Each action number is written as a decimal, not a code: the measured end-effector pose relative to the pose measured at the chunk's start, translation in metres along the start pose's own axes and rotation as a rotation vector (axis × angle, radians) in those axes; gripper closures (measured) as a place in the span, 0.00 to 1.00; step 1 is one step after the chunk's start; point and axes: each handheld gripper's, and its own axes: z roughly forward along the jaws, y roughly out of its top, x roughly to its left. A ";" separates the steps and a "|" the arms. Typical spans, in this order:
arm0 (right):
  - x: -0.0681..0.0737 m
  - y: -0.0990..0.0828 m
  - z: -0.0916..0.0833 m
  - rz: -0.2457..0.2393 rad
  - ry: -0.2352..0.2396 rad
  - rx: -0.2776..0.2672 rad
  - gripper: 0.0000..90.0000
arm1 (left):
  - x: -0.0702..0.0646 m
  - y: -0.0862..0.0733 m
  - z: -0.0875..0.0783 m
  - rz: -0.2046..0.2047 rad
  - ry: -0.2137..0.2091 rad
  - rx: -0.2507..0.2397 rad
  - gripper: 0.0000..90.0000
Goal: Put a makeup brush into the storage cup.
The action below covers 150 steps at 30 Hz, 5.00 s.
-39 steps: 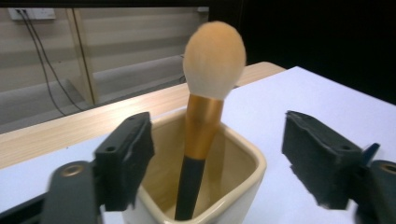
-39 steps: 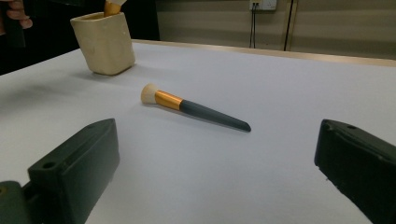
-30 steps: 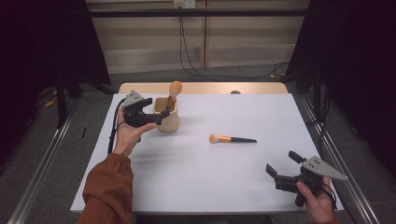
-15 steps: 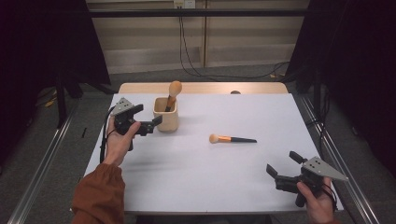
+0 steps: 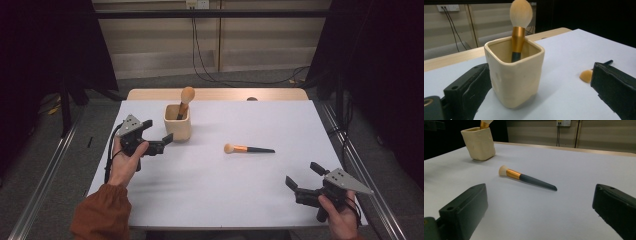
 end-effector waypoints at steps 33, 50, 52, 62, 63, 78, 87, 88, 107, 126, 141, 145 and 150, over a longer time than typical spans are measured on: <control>0.000 0.001 0.002 0.007 -0.020 -0.001 0.00 | -0.017 -0.032 -0.065 -0.002 0.058 -0.010 0.03; -0.001 0.000 0.000 0.008 -0.018 -0.003 0.00 | -0.040 -0.043 -0.096 -0.008 0.079 -0.005 0.03; -0.001 0.000 0.000 0.008 -0.018 -0.003 0.00 | -0.042 -0.043 -0.099 -0.009 0.077 -0.012 0.03; -0.002 0.000 0.001 0.005 -0.017 -0.004 0.00 | -0.041 -0.050 -0.105 -0.011 0.119 -0.053 0.03; -0.002 0.000 0.001 0.006 -0.017 -0.004 0.00 | -0.041 -0.051 -0.104 -0.003 0.115 -0.049 0.03; -0.007 0.005 0.009 0.010 -0.014 -0.011 0.00 | -0.038 -0.056 -0.108 -0.042 0.091 -0.024 0.03; -0.004 0.020 0.033 -0.016 0.043 -0.012 0.00 | -0.035 -0.057 -0.109 -0.054 0.114 -0.020 0.03; -0.004 0.022 0.037 -0.015 0.053 -0.012 0.00 | -0.034 -0.057 -0.109 -0.047 0.117 -0.014 0.03; -0.005 0.058 0.084 -0.011 0.097 -0.039 0.00 | -0.031 -0.057 -0.113 -0.085 0.143 -0.038 0.03; 0.002 0.072 0.131 -0.078 0.108 -0.012 0.00 | -0.044 -0.058 -0.120 -0.057 0.142 -0.042 0.03; 0.001 0.098 0.169 -0.137 0.138 0.093 0.01 | -0.045 -0.060 -0.117 -0.053 0.132 -0.034 0.03; 0.001 0.099 0.179 -0.157 0.154 0.132 0.02 | -0.045 -0.060 -0.116 -0.045 0.130 -0.026 0.03; 0.003 0.100 0.186 -0.192 0.174 0.210 0.03 | -0.045 -0.060 -0.115 -0.043 0.127 -0.028 0.03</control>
